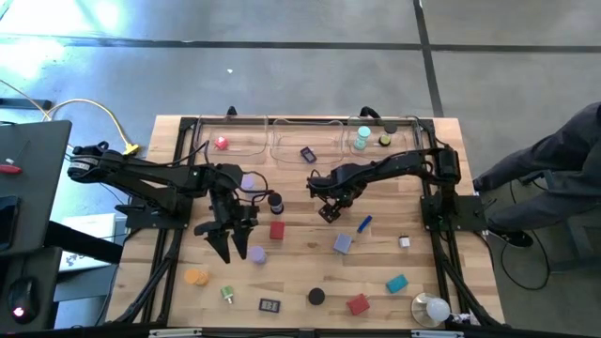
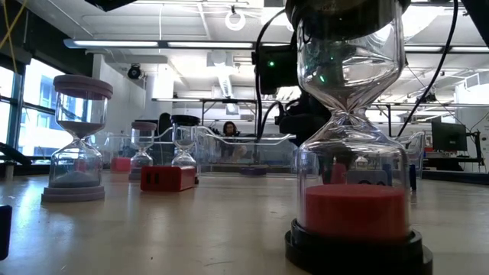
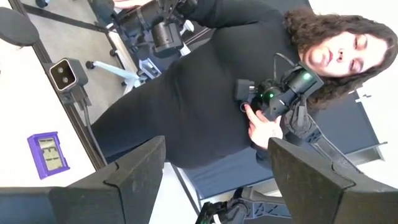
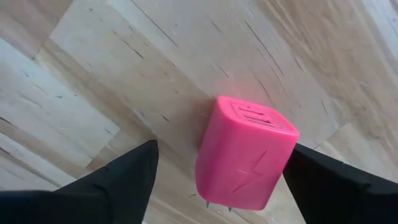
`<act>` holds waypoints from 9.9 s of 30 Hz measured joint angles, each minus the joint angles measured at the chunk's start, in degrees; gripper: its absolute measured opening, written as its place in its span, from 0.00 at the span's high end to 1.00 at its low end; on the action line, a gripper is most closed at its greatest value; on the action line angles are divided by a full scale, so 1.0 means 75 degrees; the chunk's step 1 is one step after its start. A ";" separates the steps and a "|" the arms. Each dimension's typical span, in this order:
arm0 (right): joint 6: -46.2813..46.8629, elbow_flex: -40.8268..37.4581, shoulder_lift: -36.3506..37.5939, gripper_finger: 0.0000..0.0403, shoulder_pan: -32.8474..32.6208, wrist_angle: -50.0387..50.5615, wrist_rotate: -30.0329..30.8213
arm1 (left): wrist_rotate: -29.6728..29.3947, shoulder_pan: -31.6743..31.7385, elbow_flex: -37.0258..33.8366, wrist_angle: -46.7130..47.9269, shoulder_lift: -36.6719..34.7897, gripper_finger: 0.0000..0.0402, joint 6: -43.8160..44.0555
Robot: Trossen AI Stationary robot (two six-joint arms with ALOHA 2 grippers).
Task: Pick & Place Office items
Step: Put the right pink charger adapter into the left transparent bin
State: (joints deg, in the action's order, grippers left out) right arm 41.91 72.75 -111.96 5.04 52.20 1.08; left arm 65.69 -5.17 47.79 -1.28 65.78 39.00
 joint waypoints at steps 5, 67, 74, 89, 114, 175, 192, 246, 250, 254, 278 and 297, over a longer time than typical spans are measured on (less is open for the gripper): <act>0.0003 0.0000 0.0000 0.29 0.0002 0.0029 -0.0081 | 0.0011 -0.0002 0.0000 0.0000 0.0000 0.31 0.0012; 0.0552 0.0015 0.4554 0.64 -0.3413 -0.2843 0.3530 | -0.7200 0.0219 0.0009 -0.3622 0.0230 0.31 0.1188; -0.0847 0.0020 0.4639 0.64 -0.3337 -0.3481 0.3335 | -0.7819 0.0614 0.0006 -0.3614 0.0233 0.31 0.1872; -0.2150 0.0020 0.4628 0.64 -0.3244 -0.3413 0.3449 | -0.8740 0.0759 0.0006 -0.3911 0.0514 0.15 0.1731; -0.2489 0.0020 0.5016 0.64 -0.1136 -0.4927 0.0180 | -0.6908 0.2035 0.0009 -0.5245 0.0836 0.07 -0.3766; -0.3824 0.0017 0.3660 0.64 -0.0100 -0.6403 -0.0997 | -0.6705 0.2101 0.0009 -0.5735 0.1422 0.07 -0.3404; -0.3969 0.0017 0.3663 0.64 -0.0100 -0.6355 -0.0962 | -0.6733 0.2101 0.0009 -0.5718 0.1422 0.22 -0.3418; -0.3975 0.0020 0.4305 0.09 -0.0166 -0.4301 0.1365 | -0.6979 0.2354 0.1341 -0.0747 0.0578 0.63 -0.2951; -0.3709 0.0020 0.4544 0.09 -0.0178 -0.3589 0.1436 | -0.7363 0.2530 0.2544 0.2171 0.0565 0.63 -0.3188; -0.3284 0.0020 0.4631 0.09 -0.0173 -0.2946 0.1443 | -0.8054 0.2764 0.3413 0.4426 0.0562 0.63 -0.2973; -0.2535 0.0020 0.4648 0.09 -0.0600 -0.2123 0.1440 | -0.7923 0.7700 0.3798 0.8455 0.2935 0.63 -0.2398; -0.2208 0.0020 0.4645 0.09 -0.0890 -0.1764 0.1457 | -0.8780 0.7860 0.3797 0.8186 0.4820 0.59 -0.2536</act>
State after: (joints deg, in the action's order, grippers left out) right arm 25.35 72.90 -77.12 -1.63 38.97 12.01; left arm -0.16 53.78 76.27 60.12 101.93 19.98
